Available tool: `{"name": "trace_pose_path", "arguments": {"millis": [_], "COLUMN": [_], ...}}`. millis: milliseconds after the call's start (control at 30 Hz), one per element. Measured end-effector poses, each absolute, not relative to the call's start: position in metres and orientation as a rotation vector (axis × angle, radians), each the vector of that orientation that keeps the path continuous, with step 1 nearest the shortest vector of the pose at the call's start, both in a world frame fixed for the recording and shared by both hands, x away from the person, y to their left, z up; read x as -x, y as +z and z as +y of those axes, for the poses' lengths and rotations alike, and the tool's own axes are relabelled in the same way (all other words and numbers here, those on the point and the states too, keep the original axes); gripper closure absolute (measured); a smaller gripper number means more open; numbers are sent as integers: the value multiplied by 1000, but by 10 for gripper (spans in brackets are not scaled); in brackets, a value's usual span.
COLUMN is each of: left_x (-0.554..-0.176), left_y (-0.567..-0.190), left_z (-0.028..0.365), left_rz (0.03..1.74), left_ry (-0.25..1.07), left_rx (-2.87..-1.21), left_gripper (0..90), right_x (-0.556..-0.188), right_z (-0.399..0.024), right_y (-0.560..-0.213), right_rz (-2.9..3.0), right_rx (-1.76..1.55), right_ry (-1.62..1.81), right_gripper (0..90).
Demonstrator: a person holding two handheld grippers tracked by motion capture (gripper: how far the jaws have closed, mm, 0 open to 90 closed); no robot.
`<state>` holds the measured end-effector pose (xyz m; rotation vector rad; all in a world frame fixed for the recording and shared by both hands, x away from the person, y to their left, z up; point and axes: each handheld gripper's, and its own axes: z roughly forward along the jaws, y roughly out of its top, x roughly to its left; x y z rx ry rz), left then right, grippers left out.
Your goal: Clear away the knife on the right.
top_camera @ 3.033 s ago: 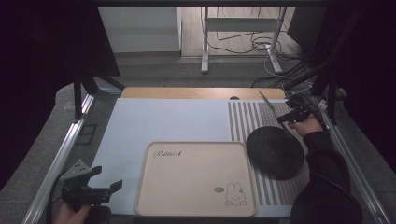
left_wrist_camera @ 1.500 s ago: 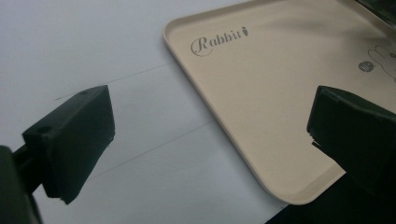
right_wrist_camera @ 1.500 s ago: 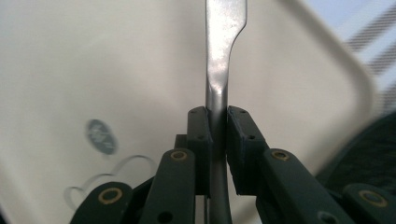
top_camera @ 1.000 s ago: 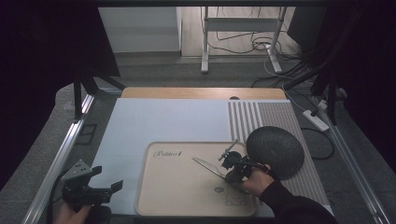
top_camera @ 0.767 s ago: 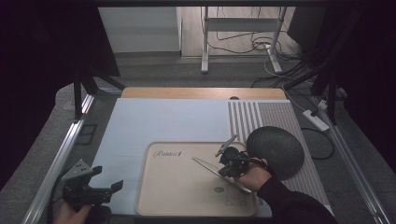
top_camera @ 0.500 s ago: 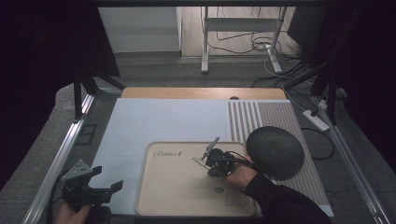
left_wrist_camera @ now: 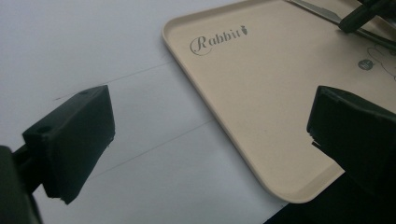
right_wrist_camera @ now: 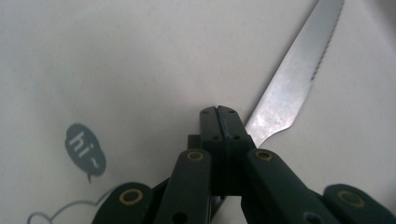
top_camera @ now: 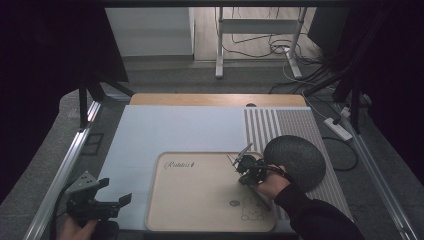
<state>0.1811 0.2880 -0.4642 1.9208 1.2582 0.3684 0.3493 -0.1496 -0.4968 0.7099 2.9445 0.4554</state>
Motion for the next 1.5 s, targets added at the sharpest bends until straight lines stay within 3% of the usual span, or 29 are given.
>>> {"name": "trace_pose_path", "arguments": {"millis": [333, 767, 1233, 1500], "left_x": [-182, -183, -183, -183], "left_y": [-464, -464, -464, -464], "left_z": [288, 288, 287, 287], "left_rz": [1260, 1261, 1259, 1258], "left_ry": [366, 363, 365, 365], "left_rx": [-1923, -1927, -1929, -1930], "left_gripper": [20, 21, 22, 23], "right_x": [-348, -386, -387, -386], "right_z": [-157, -131, -191, -194], "right_y": [-498, -499, -495, -495], "right_rz": [2973, 2873, 2857, 2864], "right_rx": [-758, -749, -948, -942], "right_ry": [499, 485, 490, 488], "right_gripper": [896, 899, 898, 895]}}
